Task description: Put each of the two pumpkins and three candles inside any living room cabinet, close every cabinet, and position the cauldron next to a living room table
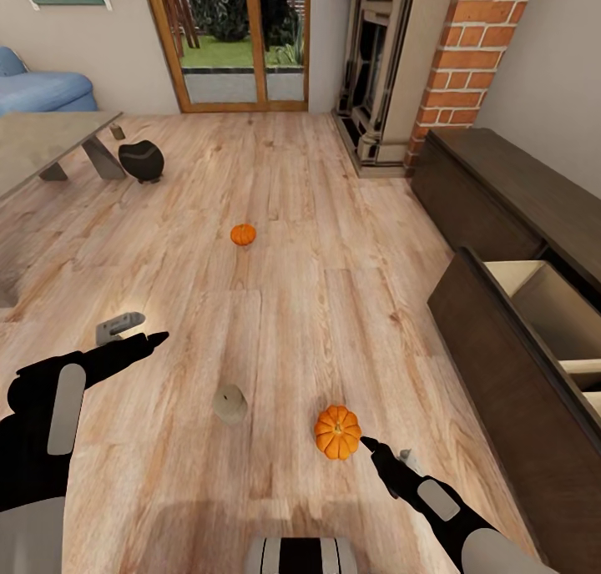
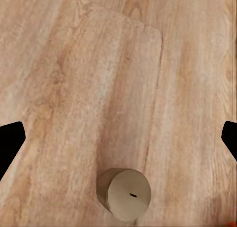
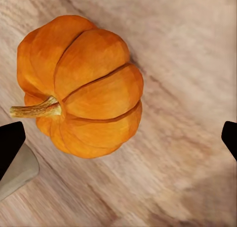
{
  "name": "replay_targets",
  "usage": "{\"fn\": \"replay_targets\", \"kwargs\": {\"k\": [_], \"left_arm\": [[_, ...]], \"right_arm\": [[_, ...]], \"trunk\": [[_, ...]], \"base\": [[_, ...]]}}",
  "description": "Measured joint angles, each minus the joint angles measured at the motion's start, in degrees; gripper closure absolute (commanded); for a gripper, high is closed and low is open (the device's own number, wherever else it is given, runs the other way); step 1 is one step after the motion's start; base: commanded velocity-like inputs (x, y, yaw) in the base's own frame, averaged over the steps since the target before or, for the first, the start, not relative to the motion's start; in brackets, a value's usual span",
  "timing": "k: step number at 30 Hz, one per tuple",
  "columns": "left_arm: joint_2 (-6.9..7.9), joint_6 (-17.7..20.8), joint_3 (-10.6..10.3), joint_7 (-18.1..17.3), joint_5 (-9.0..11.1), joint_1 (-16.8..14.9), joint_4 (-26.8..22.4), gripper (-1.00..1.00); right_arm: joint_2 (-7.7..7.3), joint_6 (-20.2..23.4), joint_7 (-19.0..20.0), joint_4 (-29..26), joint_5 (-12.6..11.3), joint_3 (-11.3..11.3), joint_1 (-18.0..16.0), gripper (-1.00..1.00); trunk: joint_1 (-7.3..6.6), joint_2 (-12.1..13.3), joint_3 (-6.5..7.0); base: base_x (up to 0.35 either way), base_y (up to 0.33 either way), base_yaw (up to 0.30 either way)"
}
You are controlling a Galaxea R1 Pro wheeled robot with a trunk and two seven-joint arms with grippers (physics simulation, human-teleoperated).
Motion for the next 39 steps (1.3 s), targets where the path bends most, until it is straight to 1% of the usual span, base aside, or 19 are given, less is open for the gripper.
{"fn": "replay_targets", "kwargs": {"k": [4,9,26,39], "left_arm": [[0.04,1.13,-0.01,-1.1,0.11,0.0,0.0,-1.0],[0.05,1.57,-0.01,-1.46,0.15,0.0,0.0,-1.0],[0.05,1.81,-0.01,-1.63,0.16,0.0,0.08,-1.0],[0.03,1.86,-0.01,-1.63,0.16,0.0,0.09,-1.0]], "right_arm": [[0.02,0.0,0.05,0.0,0.0,0.01,0.0,-1.0],[0.07,0.0,0.06,0.0,0.03,0.01,0.0,-1.0],[0.18,0.0,0.07,0.0,0.1,0.09,0.0,-1.0],[0.18,0.0,0.07,0.0,0.09,0.09,-0.03,-1.0]], "trunk": [[0.0,0.0,0.0],[0.0,0.0,0.0],[0.0,0.0,0.0],[-0.01,0.0,0.0]], "base": [[0.0,0.0,0.0],[0.006,0.001,0.0],[0.092,0.055,0.0],[0.082,-0.044,0.0]]}}
